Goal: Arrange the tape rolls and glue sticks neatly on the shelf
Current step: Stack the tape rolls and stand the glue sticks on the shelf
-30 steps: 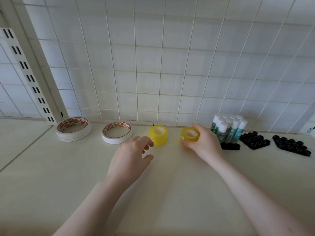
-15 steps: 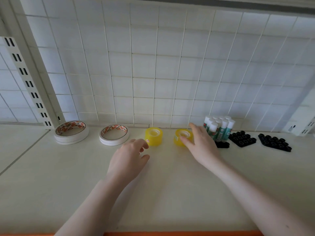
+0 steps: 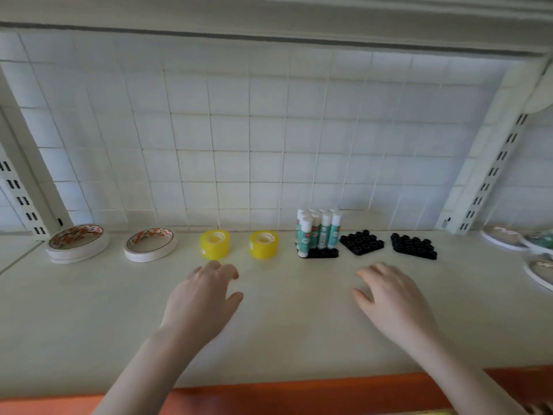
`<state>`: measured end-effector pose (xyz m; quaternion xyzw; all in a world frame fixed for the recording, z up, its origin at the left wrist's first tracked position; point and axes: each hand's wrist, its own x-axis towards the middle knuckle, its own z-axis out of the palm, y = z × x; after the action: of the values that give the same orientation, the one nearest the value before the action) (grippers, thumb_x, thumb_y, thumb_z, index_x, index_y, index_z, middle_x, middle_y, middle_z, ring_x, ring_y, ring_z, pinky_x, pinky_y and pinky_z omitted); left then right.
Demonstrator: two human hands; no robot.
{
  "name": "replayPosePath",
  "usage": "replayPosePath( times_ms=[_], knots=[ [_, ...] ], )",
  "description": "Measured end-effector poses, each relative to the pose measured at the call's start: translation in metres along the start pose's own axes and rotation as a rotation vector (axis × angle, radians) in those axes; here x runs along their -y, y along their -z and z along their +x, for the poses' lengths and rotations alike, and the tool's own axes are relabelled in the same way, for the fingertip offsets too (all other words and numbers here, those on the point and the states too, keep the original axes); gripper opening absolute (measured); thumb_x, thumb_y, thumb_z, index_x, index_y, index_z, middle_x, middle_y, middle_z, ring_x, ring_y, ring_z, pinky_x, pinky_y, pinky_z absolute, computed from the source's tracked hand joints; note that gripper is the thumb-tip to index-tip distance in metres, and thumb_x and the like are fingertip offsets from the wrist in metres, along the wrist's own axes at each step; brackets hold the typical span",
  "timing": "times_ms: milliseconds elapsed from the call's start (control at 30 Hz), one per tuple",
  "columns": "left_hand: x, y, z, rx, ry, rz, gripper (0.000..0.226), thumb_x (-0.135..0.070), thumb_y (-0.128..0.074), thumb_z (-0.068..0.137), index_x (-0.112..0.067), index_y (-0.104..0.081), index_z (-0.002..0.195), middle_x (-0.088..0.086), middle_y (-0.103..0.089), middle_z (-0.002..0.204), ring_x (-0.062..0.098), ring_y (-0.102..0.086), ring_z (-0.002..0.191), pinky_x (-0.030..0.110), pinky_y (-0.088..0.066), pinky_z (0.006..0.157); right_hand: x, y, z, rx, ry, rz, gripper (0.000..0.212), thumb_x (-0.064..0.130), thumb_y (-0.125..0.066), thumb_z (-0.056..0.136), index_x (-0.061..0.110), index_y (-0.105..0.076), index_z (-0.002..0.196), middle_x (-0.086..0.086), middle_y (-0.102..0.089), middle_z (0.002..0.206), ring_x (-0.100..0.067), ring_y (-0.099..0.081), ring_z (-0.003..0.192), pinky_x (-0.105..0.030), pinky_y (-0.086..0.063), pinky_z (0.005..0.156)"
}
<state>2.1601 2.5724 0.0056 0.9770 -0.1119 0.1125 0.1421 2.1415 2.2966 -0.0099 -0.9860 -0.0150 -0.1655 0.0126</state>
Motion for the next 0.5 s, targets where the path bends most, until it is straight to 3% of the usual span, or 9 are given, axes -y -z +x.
replayPosePath(
  times_ms=[100, 233, 367, 500],
  knots=[
    [-0.053, -0.013, -0.002, -0.017, -0.035, 0.016, 0.034, -0.043, -0.049, 0.091, -0.029, -0.049, 0.123, -0.008, -0.050, 0.123, 0.015, -0.048, 0.115, 0.029, -0.042, 0.088, -0.059, 0.005, -0.020, -0.081, -0.069, -0.049, 0.027, 0.028, -0.077, 0.072, 0.011, -0.071, 0.093, -0.004, -0.064, 0.083, -0.025, -0.062, 0.076, -0.035, -0.050, 0.066],
    [-0.147, -0.040, 0.002, -0.040, -0.096, 0.010, 0.034, -0.043, -0.051, 0.091, -0.029, -0.051, 0.122, -0.008, -0.052, 0.121, 0.015, -0.049, 0.114, 0.030, -0.042, 0.089, -0.148, 0.023, -0.050, -0.047, -0.161, -0.078, 0.026, 0.032, -0.061, 0.086, 0.016, -0.066, 0.105, -0.002, -0.063, 0.099, -0.023, -0.058, 0.094, -0.036, -0.047, 0.080],
    [-0.254, -0.070, 0.008, -0.086, -0.113, -0.017, 0.034, -0.044, -0.048, 0.092, -0.031, -0.050, 0.123, -0.011, -0.051, 0.122, 0.011, -0.049, 0.113, 0.027, -0.043, 0.085, -0.256, 0.030, -0.070, -0.169, -0.199, -0.064, 0.022, 0.021, -0.076, 0.070, 0.011, -0.071, 0.089, -0.008, -0.066, 0.082, -0.030, -0.063, 0.076, -0.038, -0.051, 0.062],
    [-0.348, -0.098, 0.013, -0.086, -0.130, -0.070, 0.033, -0.046, -0.047, 0.092, -0.033, -0.050, 0.123, -0.014, -0.050, 0.123, 0.009, -0.049, 0.113, 0.024, -0.042, 0.084, -0.346, 0.036, -0.089, -0.271, -0.164, -0.031, 0.023, 0.011, -0.079, 0.062, 0.008, -0.070, 0.083, -0.010, -0.065, 0.075, -0.033, -0.062, 0.069, -0.037, -0.052, 0.058]
  ],
)
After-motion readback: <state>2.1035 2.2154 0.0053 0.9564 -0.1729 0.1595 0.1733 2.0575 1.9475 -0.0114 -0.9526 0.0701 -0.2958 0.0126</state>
